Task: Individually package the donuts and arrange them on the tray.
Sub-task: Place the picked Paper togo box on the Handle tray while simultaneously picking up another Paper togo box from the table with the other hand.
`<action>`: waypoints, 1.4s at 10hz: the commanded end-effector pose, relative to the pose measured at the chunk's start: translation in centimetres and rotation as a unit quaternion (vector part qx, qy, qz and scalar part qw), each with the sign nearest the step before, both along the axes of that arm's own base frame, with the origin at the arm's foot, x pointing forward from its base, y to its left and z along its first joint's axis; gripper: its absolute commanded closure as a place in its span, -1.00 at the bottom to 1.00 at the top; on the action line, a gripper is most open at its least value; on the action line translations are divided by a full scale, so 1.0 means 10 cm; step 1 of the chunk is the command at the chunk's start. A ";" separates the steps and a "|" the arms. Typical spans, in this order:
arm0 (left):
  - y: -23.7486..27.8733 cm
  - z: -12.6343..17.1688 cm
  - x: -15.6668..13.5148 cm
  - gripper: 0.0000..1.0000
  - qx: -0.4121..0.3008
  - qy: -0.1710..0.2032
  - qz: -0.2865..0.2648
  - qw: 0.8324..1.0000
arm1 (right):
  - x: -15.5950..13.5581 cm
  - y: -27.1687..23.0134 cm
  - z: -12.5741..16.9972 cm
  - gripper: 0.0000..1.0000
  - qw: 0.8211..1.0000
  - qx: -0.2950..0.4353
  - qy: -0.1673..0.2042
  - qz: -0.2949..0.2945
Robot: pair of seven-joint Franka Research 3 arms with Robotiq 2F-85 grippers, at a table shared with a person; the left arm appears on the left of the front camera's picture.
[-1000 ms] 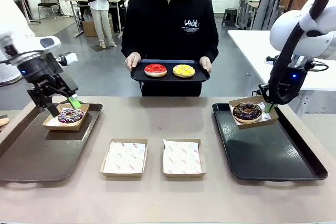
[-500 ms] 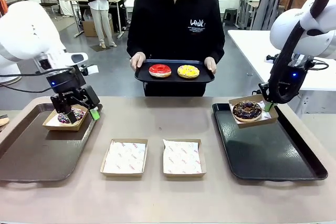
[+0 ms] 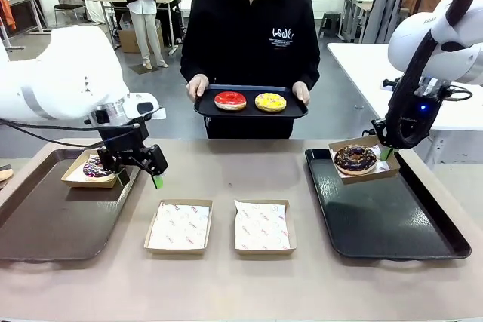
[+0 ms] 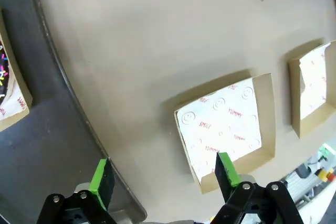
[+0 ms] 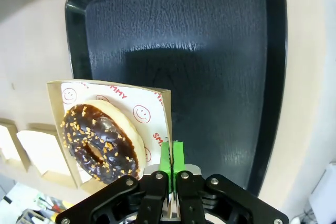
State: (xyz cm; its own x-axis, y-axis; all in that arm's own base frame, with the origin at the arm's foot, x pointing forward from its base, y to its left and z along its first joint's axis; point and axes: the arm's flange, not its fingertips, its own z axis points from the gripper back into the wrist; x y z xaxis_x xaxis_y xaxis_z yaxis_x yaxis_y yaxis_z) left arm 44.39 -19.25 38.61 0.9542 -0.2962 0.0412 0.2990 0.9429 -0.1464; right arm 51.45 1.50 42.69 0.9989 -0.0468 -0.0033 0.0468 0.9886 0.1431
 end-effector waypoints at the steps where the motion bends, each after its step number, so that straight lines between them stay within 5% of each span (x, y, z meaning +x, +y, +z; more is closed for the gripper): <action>1: -0.07 0.00 -0.17 -1.00 0.028 -0.037 0.031 0.998 | -0.02 0.00 0.02 0.96 1.000 0.001 0.000 -0.003; 11: -0.06 -0.01 -0.05 -1.00 0.008 -0.017 0.008 1.000 | -0.02 0.00 0.02 0.96 1.000 0.001 0.000 -0.003; 14: -0.17 0.06 -0.12 -1.00 0.022 -0.028 0.045 0.998 | 0.13 -0.05 -0.03 0.96 0.999 -0.031 0.002 0.025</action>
